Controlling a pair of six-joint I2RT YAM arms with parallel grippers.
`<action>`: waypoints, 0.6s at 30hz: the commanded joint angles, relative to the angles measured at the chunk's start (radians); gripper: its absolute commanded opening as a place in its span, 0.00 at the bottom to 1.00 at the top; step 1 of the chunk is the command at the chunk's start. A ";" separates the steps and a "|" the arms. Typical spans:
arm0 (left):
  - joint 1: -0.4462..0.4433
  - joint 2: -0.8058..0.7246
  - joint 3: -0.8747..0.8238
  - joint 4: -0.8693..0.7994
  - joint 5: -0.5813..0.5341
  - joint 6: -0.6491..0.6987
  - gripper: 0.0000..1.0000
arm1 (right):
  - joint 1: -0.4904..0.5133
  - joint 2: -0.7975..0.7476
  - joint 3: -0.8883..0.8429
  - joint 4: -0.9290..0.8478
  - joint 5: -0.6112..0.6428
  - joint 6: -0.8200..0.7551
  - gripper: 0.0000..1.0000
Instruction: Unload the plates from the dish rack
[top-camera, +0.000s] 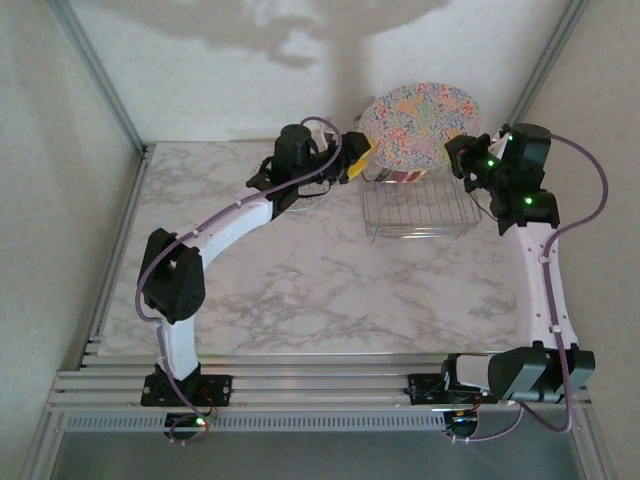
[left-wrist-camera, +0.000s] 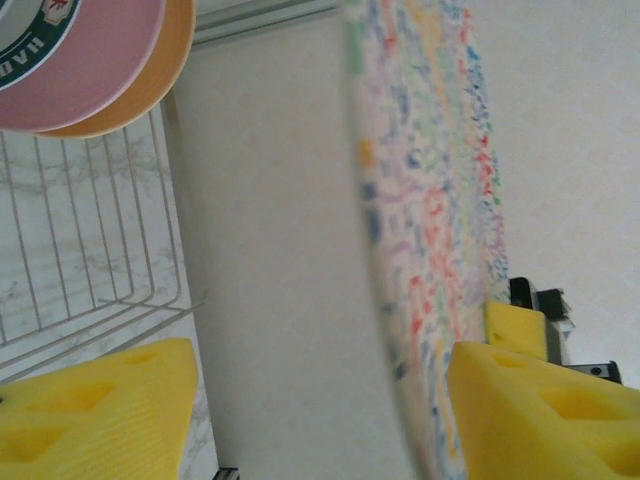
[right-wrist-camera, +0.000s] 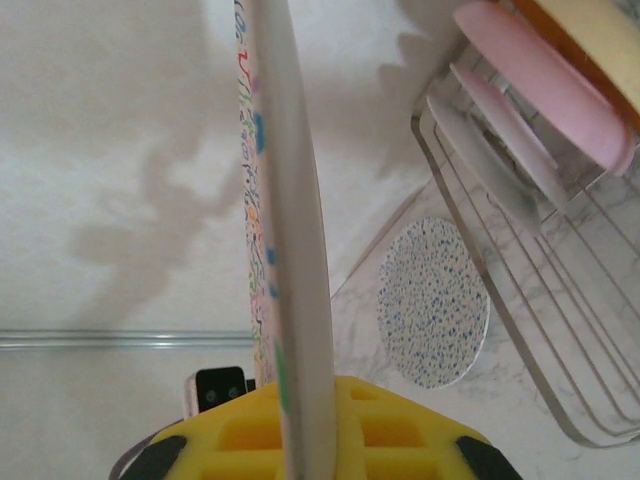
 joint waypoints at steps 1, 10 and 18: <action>0.001 0.020 0.047 0.046 0.016 -0.019 0.63 | 0.012 -0.001 -0.007 0.110 -0.060 0.030 0.00; 0.003 0.031 0.050 0.047 0.011 -0.029 0.35 | 0.025 0.009 -0.046 0.154 -0.078 0.058 0.00; 0.006 0.032 0.054 0.043 0.010 -0.035 0.00 | 0.037 0.014 -0.058 0.139 -0.076 0.042 0.00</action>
